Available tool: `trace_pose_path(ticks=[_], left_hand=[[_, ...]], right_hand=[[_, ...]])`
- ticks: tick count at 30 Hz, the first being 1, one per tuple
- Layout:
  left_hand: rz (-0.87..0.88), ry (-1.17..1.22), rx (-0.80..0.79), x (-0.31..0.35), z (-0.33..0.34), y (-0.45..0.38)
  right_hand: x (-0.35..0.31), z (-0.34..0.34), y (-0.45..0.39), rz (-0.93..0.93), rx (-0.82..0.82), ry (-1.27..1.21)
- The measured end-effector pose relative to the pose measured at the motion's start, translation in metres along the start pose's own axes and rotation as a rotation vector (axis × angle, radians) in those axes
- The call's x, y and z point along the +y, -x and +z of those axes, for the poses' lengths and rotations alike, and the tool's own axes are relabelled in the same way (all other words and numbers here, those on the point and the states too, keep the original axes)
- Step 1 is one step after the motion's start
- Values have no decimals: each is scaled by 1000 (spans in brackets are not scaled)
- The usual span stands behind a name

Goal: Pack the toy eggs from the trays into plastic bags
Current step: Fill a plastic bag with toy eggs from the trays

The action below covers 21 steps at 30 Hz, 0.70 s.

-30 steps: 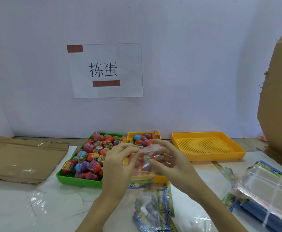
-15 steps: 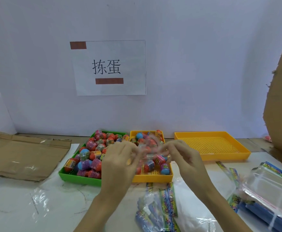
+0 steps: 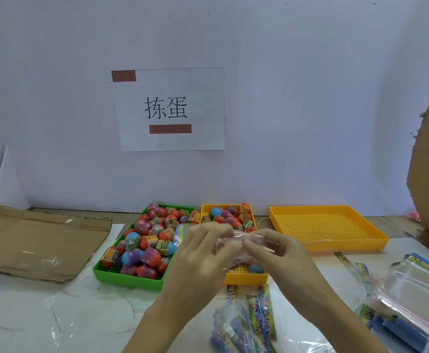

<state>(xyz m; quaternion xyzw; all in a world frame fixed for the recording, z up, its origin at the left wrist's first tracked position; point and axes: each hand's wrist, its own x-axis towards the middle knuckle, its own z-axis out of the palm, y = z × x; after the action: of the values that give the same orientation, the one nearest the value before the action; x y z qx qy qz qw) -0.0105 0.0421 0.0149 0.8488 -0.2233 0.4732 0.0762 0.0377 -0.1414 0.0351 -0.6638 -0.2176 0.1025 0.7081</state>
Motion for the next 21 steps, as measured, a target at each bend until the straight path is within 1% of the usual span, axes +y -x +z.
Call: trace_pose_path(ticks=[3, 4, 6, 8, 10, 12, 15, 16, 18, 20, 21], left_hand=[[-424, 457, -315, 4, -7, -1], [-539, 565, -357, 3, -5, 0], [-660, 659, -325, -2, -3, 0], [-690, 682, -268, -7, -4, -3], [-708, 729, -238, -11, -4, -4], [-753, 742, -197, -14, -5, -4], [-798, 718, -106, -16, -7, -5], [-807, 718, -93, -17, -8, -5], [-807, 714, -82, -17, -8, -5], [-765, 713, -70, -16, -8, -4], [-736, 711, -65, -15, -8, -4]], right_hand=[[0, -7, -3, -138, 62, 153], [0, -10, -4, -178, 61, 202], [1, -14, -5, -245, 29, 284], [1, -18, -6, -299, 5, 338], [3, -21, -8, -330, 17, 383], [6, -24, -10, -331, 84, 433], [11, -21, -9, -286, 232, 437], [11, -19, -8, -318, 290, 469], [8, -14, -6, -456, 370, 580], [6, -10, -3, -590, 336, 674], [6, -8, -2, -596, 299, 675]])
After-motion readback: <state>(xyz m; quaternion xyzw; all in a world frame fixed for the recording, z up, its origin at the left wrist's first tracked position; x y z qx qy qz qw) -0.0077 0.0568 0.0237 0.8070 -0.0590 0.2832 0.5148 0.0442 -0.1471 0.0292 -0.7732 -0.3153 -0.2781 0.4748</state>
